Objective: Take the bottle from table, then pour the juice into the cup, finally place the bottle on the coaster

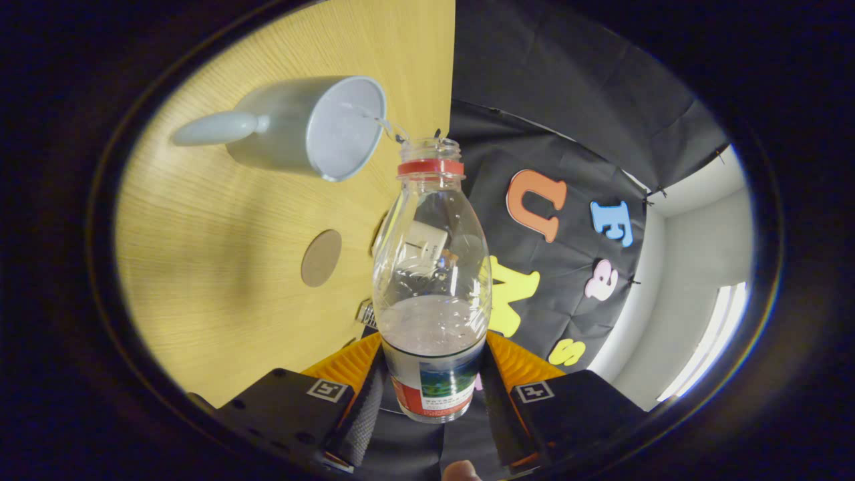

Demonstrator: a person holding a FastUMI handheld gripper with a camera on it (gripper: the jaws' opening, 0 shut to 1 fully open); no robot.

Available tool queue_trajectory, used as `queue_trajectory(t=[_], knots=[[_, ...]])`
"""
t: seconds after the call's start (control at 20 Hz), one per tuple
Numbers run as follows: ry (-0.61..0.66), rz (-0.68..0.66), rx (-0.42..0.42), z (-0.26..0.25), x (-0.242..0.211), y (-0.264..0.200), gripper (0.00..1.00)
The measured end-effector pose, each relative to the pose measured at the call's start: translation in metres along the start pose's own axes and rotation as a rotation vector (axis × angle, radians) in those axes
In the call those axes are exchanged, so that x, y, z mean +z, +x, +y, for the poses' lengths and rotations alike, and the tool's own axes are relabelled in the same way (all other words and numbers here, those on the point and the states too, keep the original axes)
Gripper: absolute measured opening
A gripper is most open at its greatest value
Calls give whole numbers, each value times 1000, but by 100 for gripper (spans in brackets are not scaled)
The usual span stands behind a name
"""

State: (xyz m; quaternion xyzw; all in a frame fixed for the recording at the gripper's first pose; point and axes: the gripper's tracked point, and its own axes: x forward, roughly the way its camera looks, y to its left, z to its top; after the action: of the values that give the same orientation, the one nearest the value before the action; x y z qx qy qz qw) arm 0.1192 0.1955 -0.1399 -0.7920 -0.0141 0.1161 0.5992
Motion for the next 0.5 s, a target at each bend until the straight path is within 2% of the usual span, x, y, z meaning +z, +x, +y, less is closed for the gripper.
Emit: queue_trajectory(t=[0.5], knots=[[-49, -5, -20, -11, 1, 1, 76]])
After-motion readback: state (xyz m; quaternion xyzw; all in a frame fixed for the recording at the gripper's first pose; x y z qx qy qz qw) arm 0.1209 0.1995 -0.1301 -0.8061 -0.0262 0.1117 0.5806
